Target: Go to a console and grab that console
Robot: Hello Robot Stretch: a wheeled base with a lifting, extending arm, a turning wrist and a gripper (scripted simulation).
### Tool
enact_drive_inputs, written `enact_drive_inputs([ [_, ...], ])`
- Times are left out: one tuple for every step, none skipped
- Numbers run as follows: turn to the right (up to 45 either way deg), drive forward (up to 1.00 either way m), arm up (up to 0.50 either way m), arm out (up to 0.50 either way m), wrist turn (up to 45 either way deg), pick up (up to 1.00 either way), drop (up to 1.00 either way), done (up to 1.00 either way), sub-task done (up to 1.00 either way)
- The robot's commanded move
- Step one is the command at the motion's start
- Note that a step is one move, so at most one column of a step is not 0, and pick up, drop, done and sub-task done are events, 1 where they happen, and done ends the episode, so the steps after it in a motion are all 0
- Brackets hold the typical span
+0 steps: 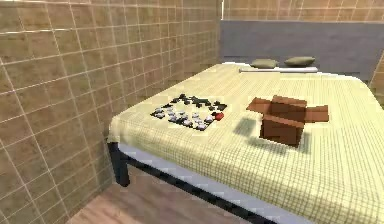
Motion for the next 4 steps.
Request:
enact_drive_inputs([
  [45.0,0.00,0.00,0.00,0.0,0.00,0.00,0.00,0.00],
  [36.0,0.00,0.00,0.00,0.0,0.00,0.00,0.00,0.00],
  [0.0,0.95,0.00,0.00,0.0,0.00,0.00,0.00,0.00],
  [6.0,0.00,0.00,0.00,0.0,0.00,0.00,0.00,0.00],
])
